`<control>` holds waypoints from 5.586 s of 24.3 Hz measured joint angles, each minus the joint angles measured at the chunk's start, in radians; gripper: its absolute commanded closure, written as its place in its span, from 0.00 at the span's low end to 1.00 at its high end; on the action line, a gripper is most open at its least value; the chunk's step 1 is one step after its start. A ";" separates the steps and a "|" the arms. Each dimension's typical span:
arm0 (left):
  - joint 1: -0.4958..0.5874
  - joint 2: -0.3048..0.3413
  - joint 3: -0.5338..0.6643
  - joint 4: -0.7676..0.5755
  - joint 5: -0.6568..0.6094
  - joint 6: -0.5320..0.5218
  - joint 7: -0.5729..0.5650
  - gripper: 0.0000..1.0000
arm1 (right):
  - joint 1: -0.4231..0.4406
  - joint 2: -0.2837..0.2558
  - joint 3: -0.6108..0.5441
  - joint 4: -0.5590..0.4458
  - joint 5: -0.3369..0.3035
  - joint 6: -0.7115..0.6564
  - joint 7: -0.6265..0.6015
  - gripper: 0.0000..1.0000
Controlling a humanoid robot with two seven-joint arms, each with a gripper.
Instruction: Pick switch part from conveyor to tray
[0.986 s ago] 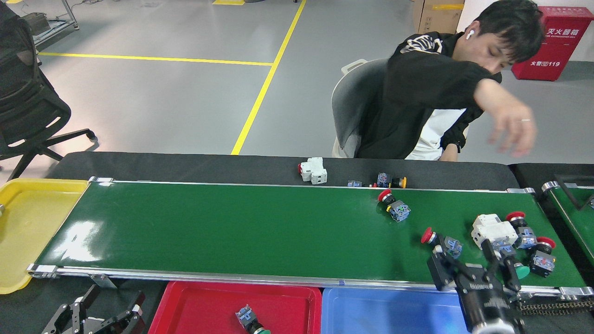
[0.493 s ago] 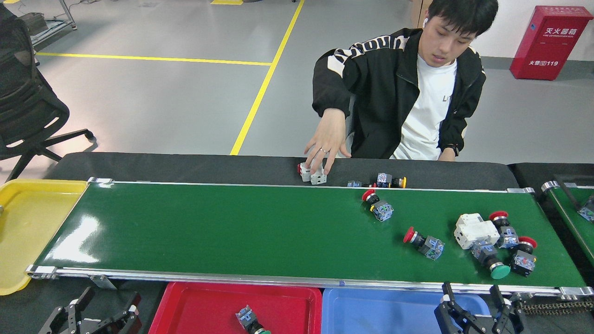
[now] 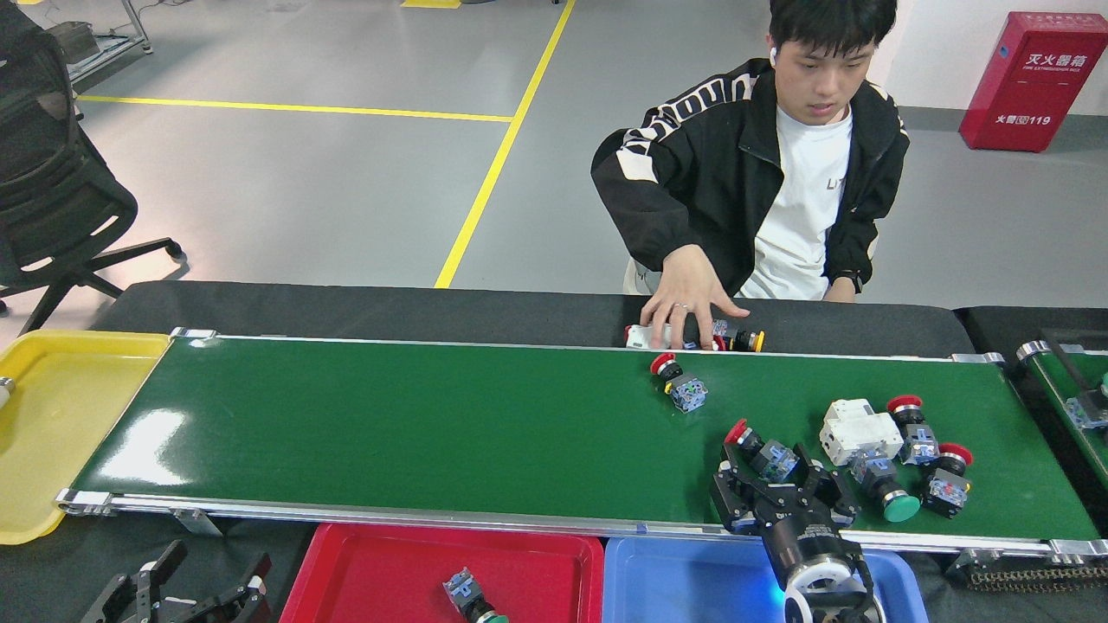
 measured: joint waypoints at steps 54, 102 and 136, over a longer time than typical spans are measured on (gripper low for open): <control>-0.590 -0.099 -0.542 0.534 -0.242 0.373 0.026 0.01 | 0.164 0.061 0.260 -0.306 0.028 0.177 -0.042 0.03; 0.030 0.080 -0.136 0.006 -0.056 -0.165 0.106 0.00 | 0.135 0.102 0.102 -0.287 0.000 -0.018 0.021 0.02; -0.361 -0.043 -0.358 0.351 -0.196 0.254 0.108 0.00 | -0.199 0.208 0.374 0.257 0.064 -0.002 -0.065 0.98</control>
